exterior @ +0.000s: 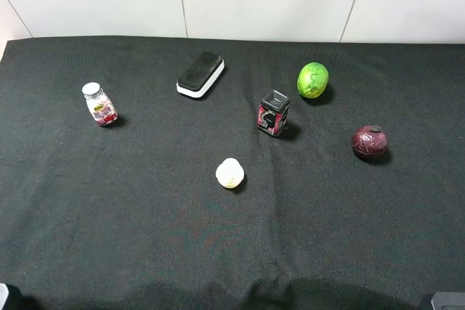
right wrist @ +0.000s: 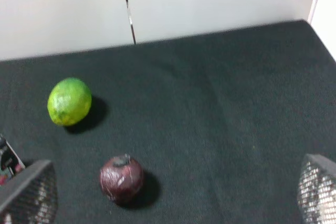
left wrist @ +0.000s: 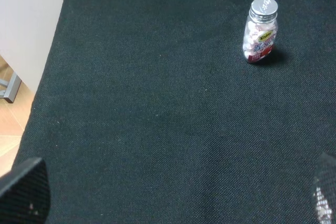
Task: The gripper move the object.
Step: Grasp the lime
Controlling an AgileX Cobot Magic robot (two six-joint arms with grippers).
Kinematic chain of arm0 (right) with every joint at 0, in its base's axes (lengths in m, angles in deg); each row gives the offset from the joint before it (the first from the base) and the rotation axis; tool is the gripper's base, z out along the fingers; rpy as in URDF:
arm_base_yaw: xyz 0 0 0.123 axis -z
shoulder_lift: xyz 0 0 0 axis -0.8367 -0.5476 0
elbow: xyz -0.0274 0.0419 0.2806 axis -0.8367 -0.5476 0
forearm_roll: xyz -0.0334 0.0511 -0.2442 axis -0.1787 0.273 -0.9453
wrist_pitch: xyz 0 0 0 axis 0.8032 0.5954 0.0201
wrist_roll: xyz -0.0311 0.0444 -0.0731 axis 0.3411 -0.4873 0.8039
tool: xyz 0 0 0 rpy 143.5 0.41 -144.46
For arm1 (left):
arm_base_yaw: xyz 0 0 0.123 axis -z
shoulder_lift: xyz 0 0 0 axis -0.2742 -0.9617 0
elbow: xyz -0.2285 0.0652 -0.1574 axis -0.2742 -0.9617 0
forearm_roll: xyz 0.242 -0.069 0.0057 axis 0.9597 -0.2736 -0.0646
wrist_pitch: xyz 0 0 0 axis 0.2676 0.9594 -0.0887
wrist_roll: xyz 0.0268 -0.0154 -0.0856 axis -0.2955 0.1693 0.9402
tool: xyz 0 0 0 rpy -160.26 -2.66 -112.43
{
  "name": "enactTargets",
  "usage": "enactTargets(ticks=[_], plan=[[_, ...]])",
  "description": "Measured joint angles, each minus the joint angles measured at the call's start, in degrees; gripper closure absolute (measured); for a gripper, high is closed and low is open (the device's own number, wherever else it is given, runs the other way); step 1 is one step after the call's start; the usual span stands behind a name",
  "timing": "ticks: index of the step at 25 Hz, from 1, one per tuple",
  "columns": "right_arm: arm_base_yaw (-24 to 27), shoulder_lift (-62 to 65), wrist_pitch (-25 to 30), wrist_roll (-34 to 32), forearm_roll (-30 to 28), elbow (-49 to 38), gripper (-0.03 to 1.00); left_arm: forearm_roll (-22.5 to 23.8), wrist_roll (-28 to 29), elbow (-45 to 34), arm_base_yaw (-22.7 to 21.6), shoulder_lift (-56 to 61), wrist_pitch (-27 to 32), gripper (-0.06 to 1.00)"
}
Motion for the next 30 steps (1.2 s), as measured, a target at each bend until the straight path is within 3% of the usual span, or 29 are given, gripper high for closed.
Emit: enactTargets(ticks=[9,24,30], plan=[[0.0,-20.2,-1.4,0.0,1.6,11.4,0.27,0.0,0.0,0.0,0.0,0.0,0.0,-0.05],[-0.2,-47.3,-1.6,2.9,12.6,28.2,0.27,0.0,0.0,0.0,0.0,0.0,0.0,-0.05],[-7.4,-56.6,-1.0,4.5,12.9,32.4,0.27,0.0,0.0,0.0,0.0,0.0,0.0,-0.05]])
